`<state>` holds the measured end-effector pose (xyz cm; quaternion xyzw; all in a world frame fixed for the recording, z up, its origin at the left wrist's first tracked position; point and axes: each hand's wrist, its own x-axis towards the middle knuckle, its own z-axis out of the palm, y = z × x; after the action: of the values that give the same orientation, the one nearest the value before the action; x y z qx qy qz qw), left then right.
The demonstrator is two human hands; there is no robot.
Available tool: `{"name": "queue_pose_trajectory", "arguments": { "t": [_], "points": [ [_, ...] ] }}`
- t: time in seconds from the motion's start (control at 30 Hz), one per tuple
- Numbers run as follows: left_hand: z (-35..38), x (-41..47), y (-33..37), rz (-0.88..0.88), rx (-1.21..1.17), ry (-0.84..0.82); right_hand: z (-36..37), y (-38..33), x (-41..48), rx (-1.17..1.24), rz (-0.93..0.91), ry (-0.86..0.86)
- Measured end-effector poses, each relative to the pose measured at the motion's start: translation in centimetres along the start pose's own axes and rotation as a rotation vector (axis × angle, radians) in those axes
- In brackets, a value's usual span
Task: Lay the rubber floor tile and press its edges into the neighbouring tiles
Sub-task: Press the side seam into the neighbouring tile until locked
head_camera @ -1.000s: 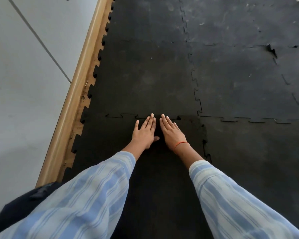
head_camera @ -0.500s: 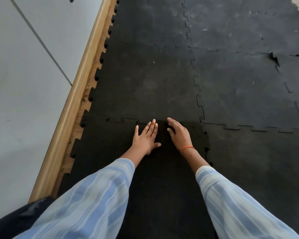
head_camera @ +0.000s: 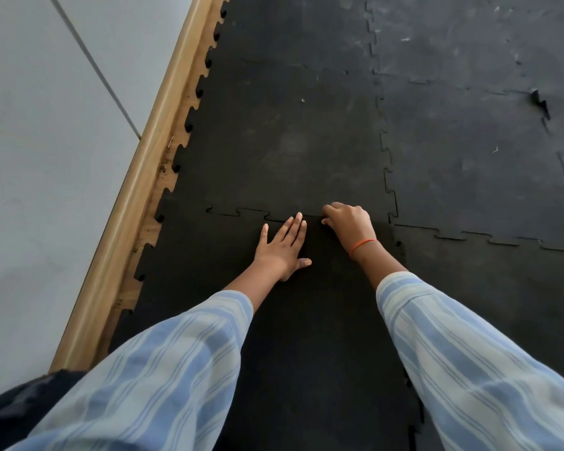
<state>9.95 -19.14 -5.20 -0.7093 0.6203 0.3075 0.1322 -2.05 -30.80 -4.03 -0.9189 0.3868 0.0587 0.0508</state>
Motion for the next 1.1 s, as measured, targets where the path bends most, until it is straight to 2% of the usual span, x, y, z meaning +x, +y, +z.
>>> {"name": "queue_pose_trajectory", "arguments": {
  "t": [0.13,0.23,0.37,0.43,0.57,0.77,0.97,1.1],
  "points": [
    [-0.1,0.2,0.0,-0.006,-0.011,-0.013,-0.3,0.3,0.7,-0.151,-0.120,-0.061],
    [-0.2,0.1,0.0,-0.006,-0.010,-0.016,-0.7,-0.1,0.9,-0.189,-0.133,-0.111],
    [-0.3,-0.2,0.1,-0.007,-0.003,-0.004,0.5,-1.0,-1.1,0.022,0.004,0.003],
    [-0.3,-0.3,0.1,-0.006,-0.002,0.010,2.0,-2.4,-3.1,0.086,0.065,0.008],
    [-0.1,-0.2,-0.1,-0.001,0.004,0.013,3.4,-3.9,-3.5,-0.028,0.145,-0.031],
    [-0.1,0.0,-0.1,-0.001,-0.004,0.012,3.5,-3.9,-3.7,-0.199,0.115,-0.109],
    [-0.8,-0.1,0.3,0.003,0.010,0.003,3.1,-1.5,-5.5,-0.015,0.171,-0.083],
    [-0.9,0.2,2.8,0.147,0.072,0.013,3.4,1.7,-8.9,0.079,0.312,-0.053]
  ]
}}
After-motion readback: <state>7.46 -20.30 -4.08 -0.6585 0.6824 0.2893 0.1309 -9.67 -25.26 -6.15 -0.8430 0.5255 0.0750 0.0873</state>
